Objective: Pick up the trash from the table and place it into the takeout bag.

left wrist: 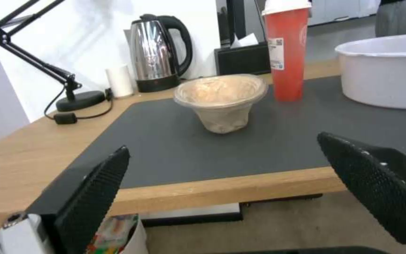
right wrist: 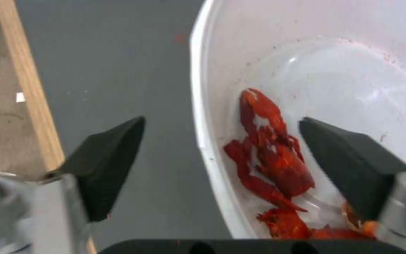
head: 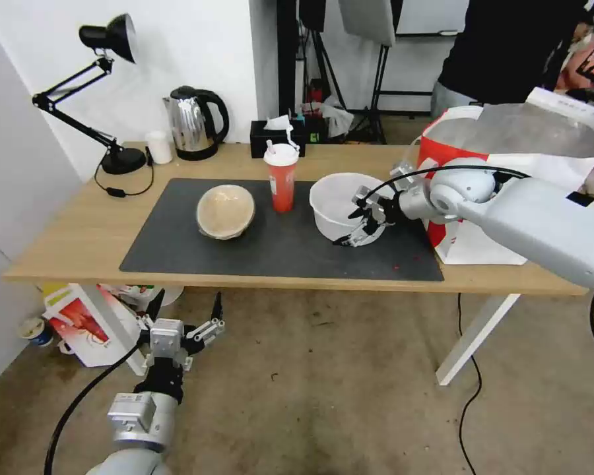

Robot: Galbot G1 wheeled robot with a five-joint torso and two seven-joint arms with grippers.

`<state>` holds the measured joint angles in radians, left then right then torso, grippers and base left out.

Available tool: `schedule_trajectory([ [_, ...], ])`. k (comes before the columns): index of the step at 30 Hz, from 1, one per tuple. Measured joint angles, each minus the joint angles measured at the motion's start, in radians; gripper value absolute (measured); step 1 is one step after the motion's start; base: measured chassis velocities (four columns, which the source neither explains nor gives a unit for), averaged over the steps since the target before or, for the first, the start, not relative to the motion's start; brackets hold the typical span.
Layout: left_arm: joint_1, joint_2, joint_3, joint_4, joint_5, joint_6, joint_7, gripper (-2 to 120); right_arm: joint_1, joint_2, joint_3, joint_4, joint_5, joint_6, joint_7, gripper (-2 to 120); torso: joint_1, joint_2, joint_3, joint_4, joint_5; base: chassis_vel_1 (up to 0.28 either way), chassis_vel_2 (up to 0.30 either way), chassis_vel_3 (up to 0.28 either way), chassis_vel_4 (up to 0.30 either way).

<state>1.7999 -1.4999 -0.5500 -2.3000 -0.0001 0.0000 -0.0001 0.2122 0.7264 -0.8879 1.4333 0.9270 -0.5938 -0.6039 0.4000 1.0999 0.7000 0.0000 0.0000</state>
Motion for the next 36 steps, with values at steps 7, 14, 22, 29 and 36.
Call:
schedule_trajectory([
  [7, 0.000, 0.000, 0.000, 0.000, 0.000, 0.000, 0.000, 100, -0.001, 0.005, -0.005, -0.008, 0.016, -0.006, 0.020, 51, 0.000, 0.000, 0.000, 0.0000, 0.0000, 0.000, 0.000, 0.000, 0.000],
  [14, 0.000, 0.000, 0.000, 0.000, 0.000, 0.000, 0.000, 100, 0.003, 0.006, -0.009, -0.012, 0.026, -0.007, 0.024, 26, 0.000, 0.000, 0.000, 0.0000, 0.0000, 0.000, 0.000, 0.000, 0.000],
  [22, 0.000, 0.000, 0.000, 0.000, 0.000, 0.000, 0.000, 100, 0.006, 0.013, -0.016, -0.018, 0.028, -0.007, 0.026, 0, 0.000, 0.000, 0.000, 0.0000, -0.0002, 0.000, 0.000, 0.000, 0.000],
  [29, 0.000, 0.000, 0.000, 0.000, 0.000, 0.000, 0.000, 100, 0.006, 0.022, -0.019, -0.031, 0.029, -0.007, 0.025, 0, 0.000, 0.000, 0.000, -0.0001, -0.0001, 0.000, 0.000, 0.000, 0.000],
  [36, 0.000, 0.000, 0.000, 0.000, 0.000, 0.000, 0.000, 100, 0.007, 0.028, -0.020, -0.037, 0.032, -0.004, 0.017, 0, 0.000, 0.000, 0.000, -0.0002, 0.0001, 0.000, 0.000, 0.000, 0.000],
])
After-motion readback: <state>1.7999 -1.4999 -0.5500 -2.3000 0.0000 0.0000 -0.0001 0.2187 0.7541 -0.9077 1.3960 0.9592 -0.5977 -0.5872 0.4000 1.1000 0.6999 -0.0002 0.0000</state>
